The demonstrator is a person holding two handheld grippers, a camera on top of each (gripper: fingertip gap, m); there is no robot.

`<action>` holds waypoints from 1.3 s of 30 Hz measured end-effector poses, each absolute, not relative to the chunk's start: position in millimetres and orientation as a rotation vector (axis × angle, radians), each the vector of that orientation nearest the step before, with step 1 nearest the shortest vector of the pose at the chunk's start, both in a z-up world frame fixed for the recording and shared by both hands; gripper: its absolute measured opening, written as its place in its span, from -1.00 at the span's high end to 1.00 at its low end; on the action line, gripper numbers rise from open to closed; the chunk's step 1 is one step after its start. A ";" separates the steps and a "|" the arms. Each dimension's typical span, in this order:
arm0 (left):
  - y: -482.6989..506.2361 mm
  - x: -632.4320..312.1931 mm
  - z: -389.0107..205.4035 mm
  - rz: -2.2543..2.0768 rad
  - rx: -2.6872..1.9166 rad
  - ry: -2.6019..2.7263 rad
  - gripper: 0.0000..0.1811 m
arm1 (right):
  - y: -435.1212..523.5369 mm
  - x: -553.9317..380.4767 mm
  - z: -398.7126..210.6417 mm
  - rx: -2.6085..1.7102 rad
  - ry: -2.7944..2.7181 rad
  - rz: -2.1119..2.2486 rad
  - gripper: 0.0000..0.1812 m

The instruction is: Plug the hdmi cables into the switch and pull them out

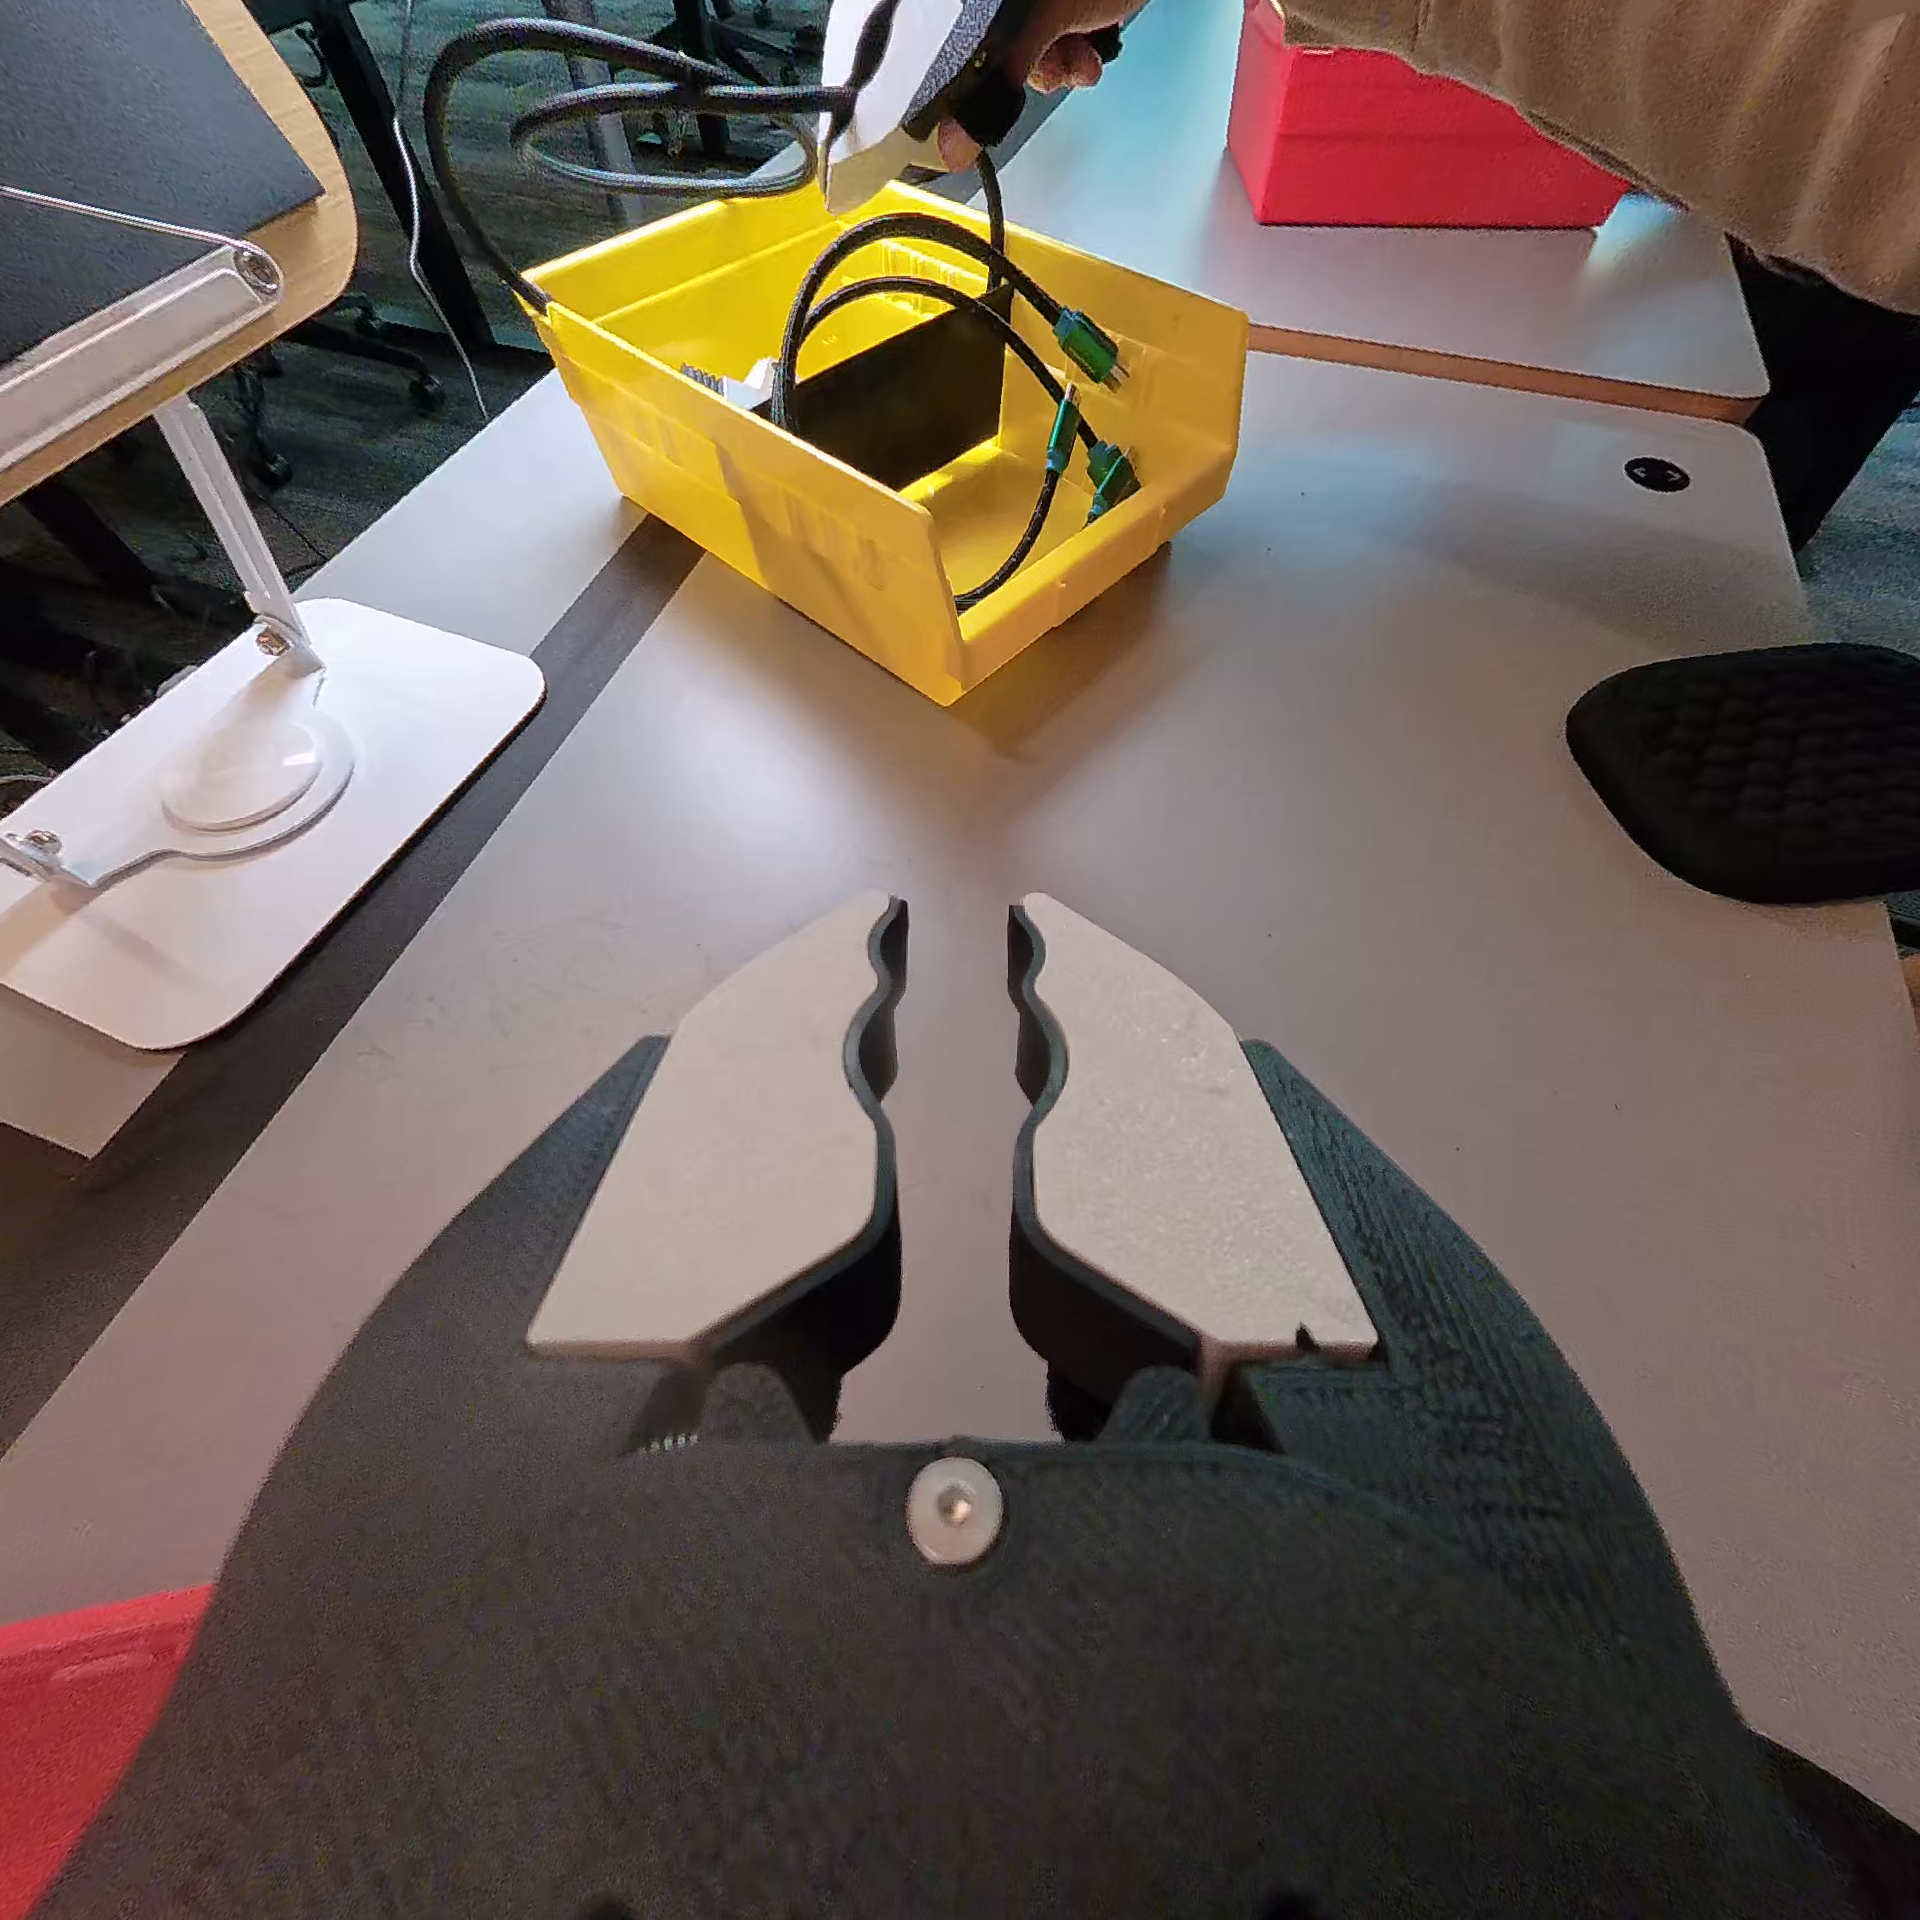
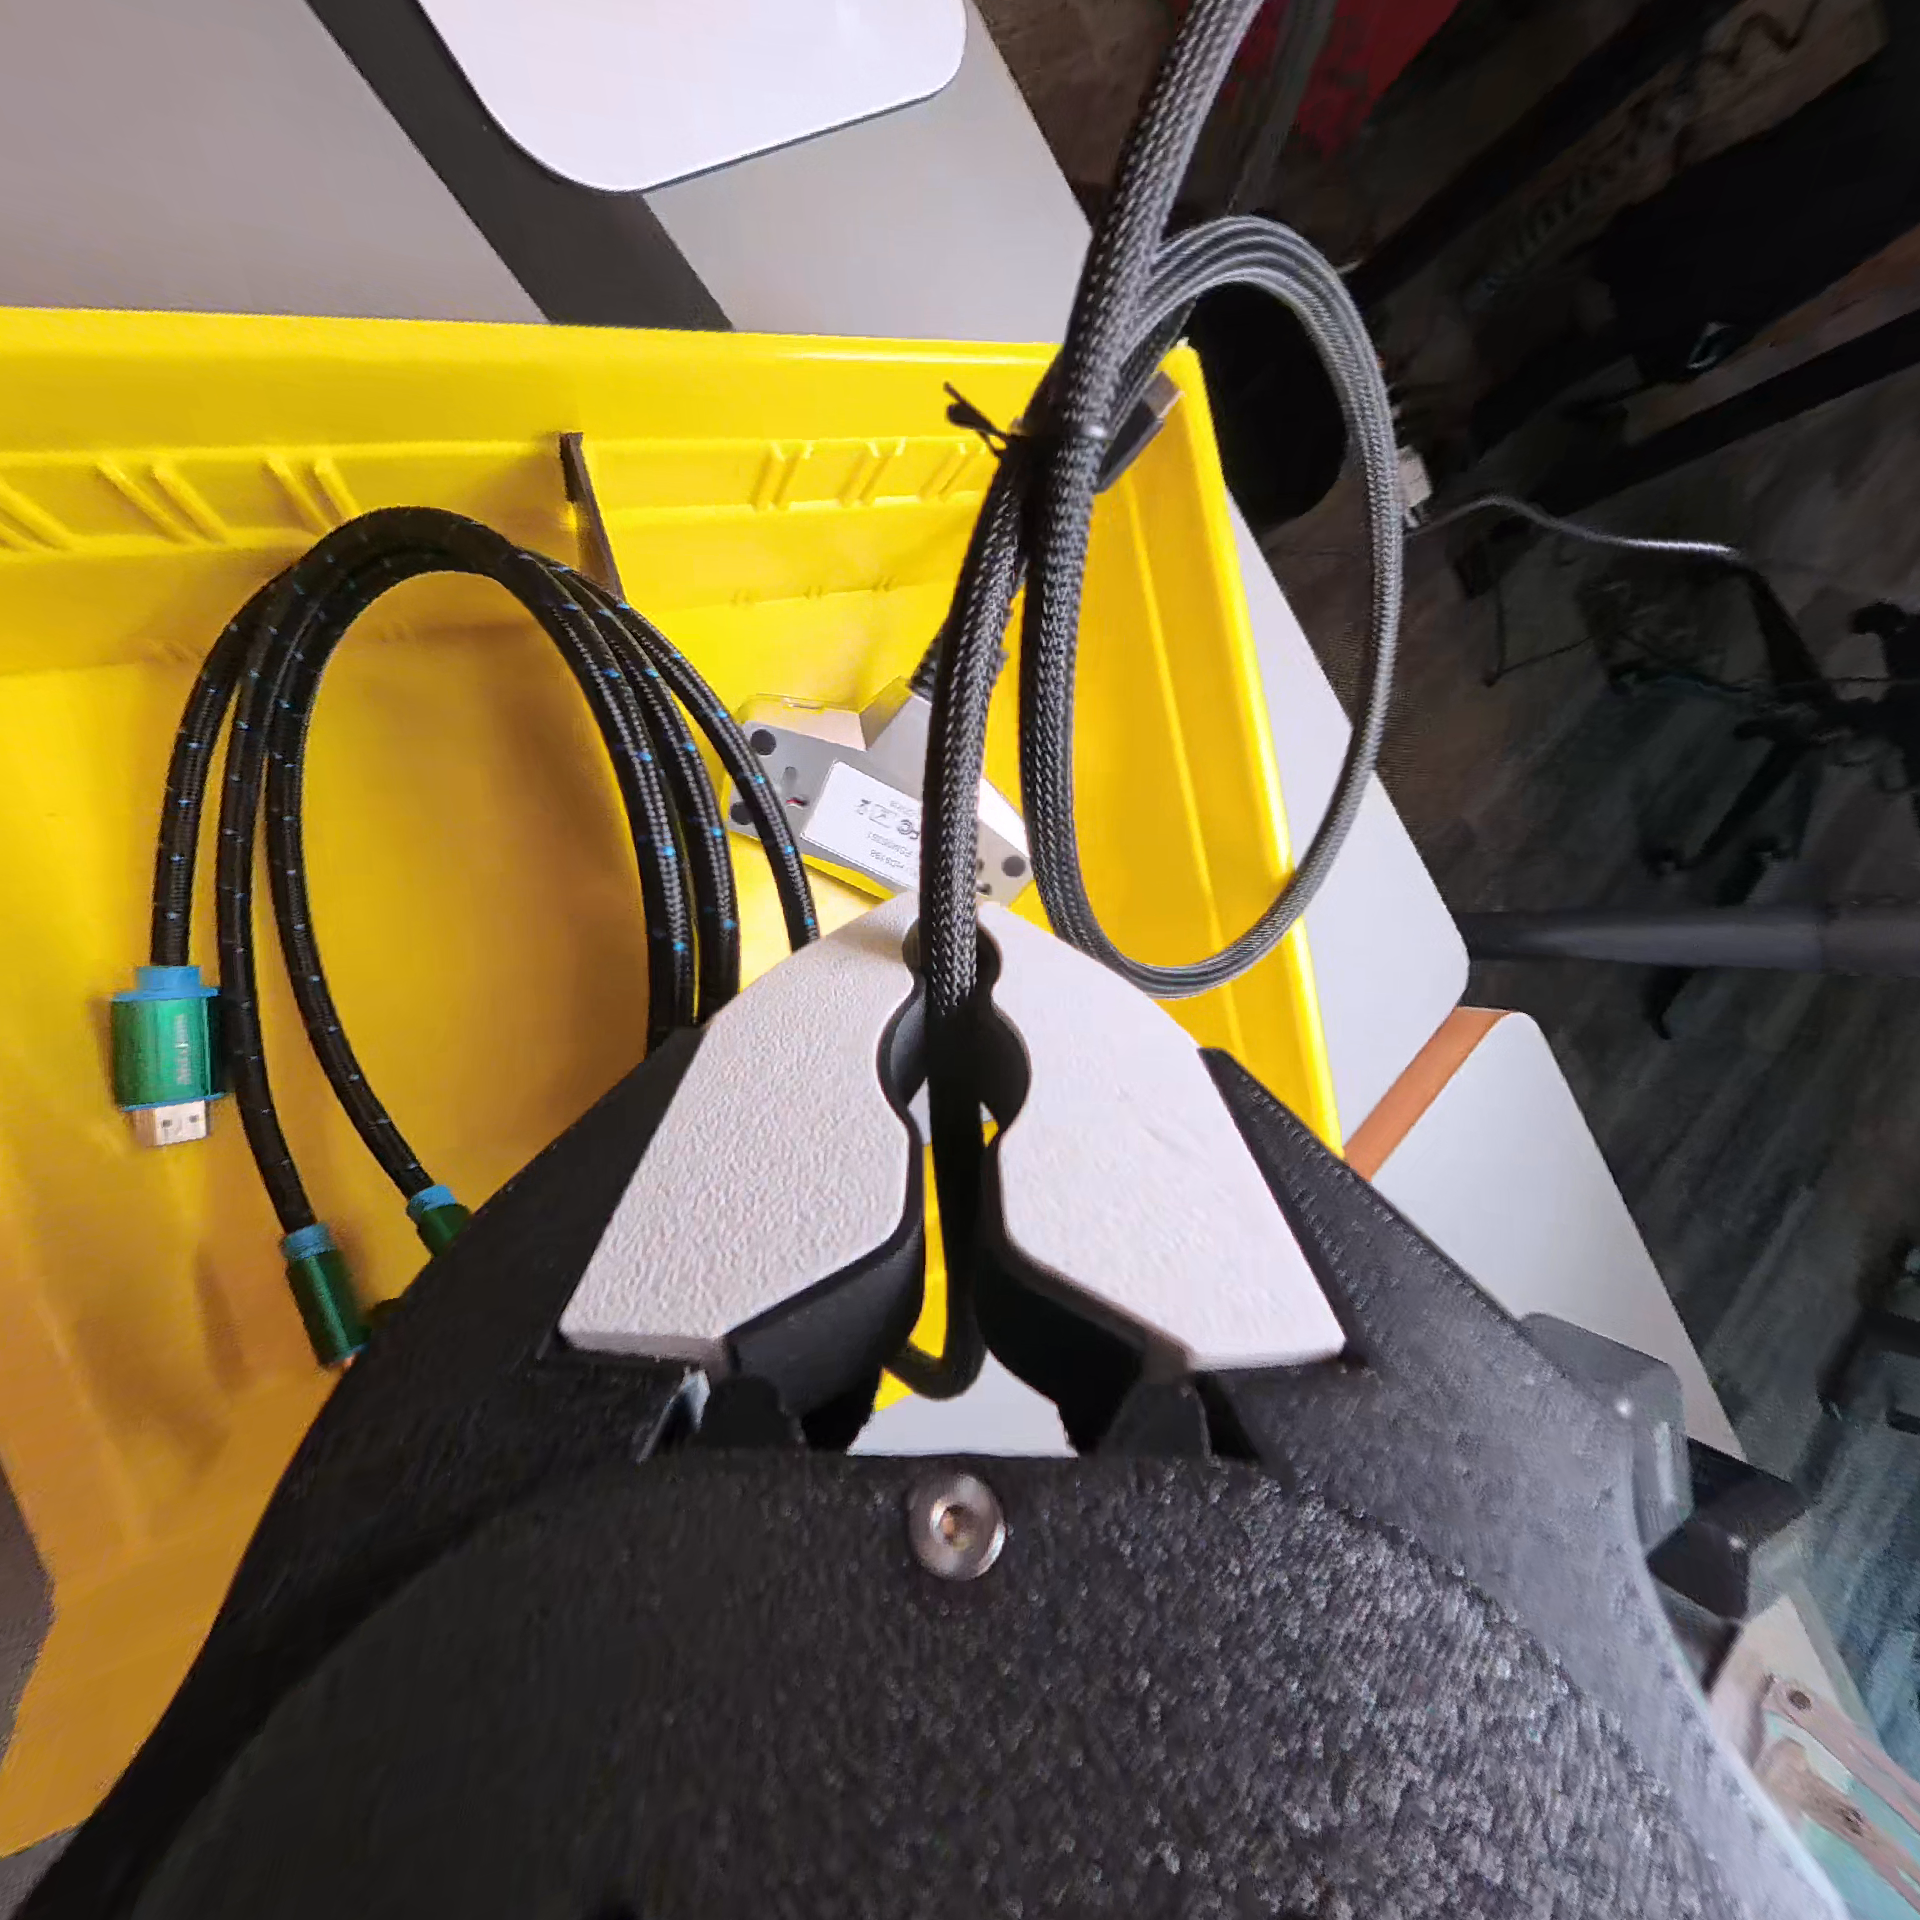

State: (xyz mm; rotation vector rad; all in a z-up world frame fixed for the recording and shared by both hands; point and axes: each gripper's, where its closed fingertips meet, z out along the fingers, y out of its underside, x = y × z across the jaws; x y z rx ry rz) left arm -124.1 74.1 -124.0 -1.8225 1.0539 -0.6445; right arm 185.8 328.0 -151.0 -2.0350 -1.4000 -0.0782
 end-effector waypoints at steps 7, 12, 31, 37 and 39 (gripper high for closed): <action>77.1 -129.4 -127.5 -0.651 -1.837 1.040 0.80 | 311.6 181.2 -157.4 -2.126 -1.539 0.044 0.96; 79.2 -130.1 -132.2 -0.656 -1.852 1.038 0.80 | 304.3 188.6 -159.6 -2.161 -1.728 -0.051 0.96; 80.0 -130.4 -138.7 -0.660 -1.871 1.041 0.80 | 339.1 179.2 -195.7 -2.106 -1.710 -0.207 0.94; 79.0 -132.2 -130.0 -0.662 -1.852 1.023 0.77 | 333.2 189.4 -152.8 -2.117 -1.533 -0.161 0.64; 77.8 -133.3 -125.5 -0.661 -1.841 1.020 0.77 | 326.6 190.8 -131.4 -2.101 -1.449 -0.110 0.55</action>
